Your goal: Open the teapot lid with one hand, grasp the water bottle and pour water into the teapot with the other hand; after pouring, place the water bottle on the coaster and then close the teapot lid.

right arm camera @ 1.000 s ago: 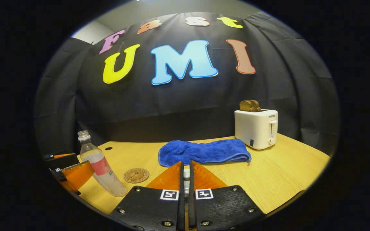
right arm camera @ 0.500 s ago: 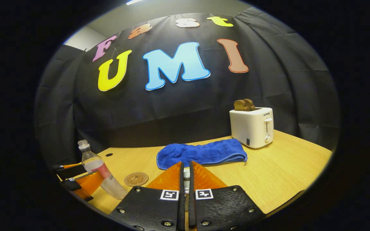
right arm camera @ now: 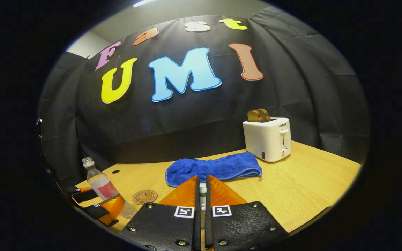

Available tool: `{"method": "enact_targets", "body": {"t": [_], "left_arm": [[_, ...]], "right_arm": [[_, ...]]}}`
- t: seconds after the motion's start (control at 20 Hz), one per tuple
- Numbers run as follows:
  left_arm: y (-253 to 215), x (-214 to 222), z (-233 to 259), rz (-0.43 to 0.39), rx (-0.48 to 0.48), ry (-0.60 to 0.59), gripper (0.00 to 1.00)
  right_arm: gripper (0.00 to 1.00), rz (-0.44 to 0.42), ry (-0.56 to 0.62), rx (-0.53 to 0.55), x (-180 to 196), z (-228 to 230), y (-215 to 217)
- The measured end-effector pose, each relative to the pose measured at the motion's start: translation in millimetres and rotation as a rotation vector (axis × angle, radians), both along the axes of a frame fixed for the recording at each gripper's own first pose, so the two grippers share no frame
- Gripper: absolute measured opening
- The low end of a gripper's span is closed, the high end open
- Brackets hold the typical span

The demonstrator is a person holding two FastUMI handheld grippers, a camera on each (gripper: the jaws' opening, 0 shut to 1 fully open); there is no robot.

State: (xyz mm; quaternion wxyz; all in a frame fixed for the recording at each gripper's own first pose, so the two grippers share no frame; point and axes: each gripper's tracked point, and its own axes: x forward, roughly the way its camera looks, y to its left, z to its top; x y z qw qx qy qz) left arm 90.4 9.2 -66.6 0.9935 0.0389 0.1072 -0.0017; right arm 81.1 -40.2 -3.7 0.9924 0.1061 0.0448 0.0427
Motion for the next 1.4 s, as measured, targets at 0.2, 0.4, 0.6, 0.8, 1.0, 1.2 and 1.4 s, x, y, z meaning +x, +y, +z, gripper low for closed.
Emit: {"method": "enact_targets", "body": {"t": [0.2, 0.4, 0.6, 0.8, 1.0, 1.2, 1.4], "left_arm": [[5, 0, 0, 0.013, 0.045, 0.007, 0.92], [9, -1, 3, 0.006, 0.159, 0.011, 0.90], [11, 2, 14, 0.000, 0.319, -0.007, 0.90], [13, 6, 20, -0.013, 0.437, -0.016, 0.90], [13, 11, 30, -0.044, 0.613, -0.016, 0.90], [5, 18, 39, -0.087, 0.799, -0.023, 0.90], [-17, 30, 39, -0.152, 0.942, -0.031, 0.90]], "right_arm": [[0.05, -0.015, 0.006, 0.019, 0, 1, -8], [0.05, -0.026, 0.006, 0.031, -1, 2, -15], [0.05, -0.016, 0.003, 0.037, -3, 4, -14], [0.05, -0.022, 0.008, 0.025, -6, 1, -21], [0.05, -0.045, 0.022, 0.030, -12, -8, -39], [0.05, -0.091, 0.027, -0.002, -18, -13, -58], [0.05, -0.106, 0.019, 0.017, -21, -12, -66]]}}
